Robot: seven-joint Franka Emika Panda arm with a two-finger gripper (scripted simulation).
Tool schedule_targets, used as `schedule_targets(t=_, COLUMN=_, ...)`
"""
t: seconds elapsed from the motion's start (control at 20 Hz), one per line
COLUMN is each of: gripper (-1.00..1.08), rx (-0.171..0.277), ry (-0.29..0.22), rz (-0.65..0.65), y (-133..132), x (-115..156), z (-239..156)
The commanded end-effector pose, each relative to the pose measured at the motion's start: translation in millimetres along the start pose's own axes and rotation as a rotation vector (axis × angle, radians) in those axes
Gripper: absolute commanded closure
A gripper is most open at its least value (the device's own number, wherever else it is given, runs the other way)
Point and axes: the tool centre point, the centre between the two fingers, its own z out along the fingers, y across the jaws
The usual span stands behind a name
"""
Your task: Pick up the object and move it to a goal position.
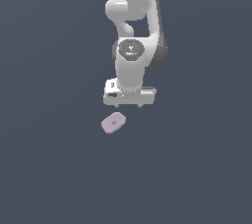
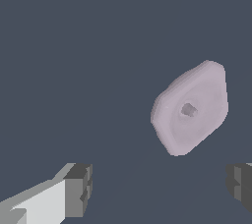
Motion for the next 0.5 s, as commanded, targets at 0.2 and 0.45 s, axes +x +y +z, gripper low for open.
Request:
schedule_targets(t=0.2, gripper=-0.20, rx=0.000, ry=-0.001, rz=-0.002, y=1.5, x=-0.6, z=-0.2)
schedule_targets(t=0.45, gripper=-0.20, rx=0.001, ry=-0.001, rz=-0.006, y=2.0, x=-1.2, z=-0.6)
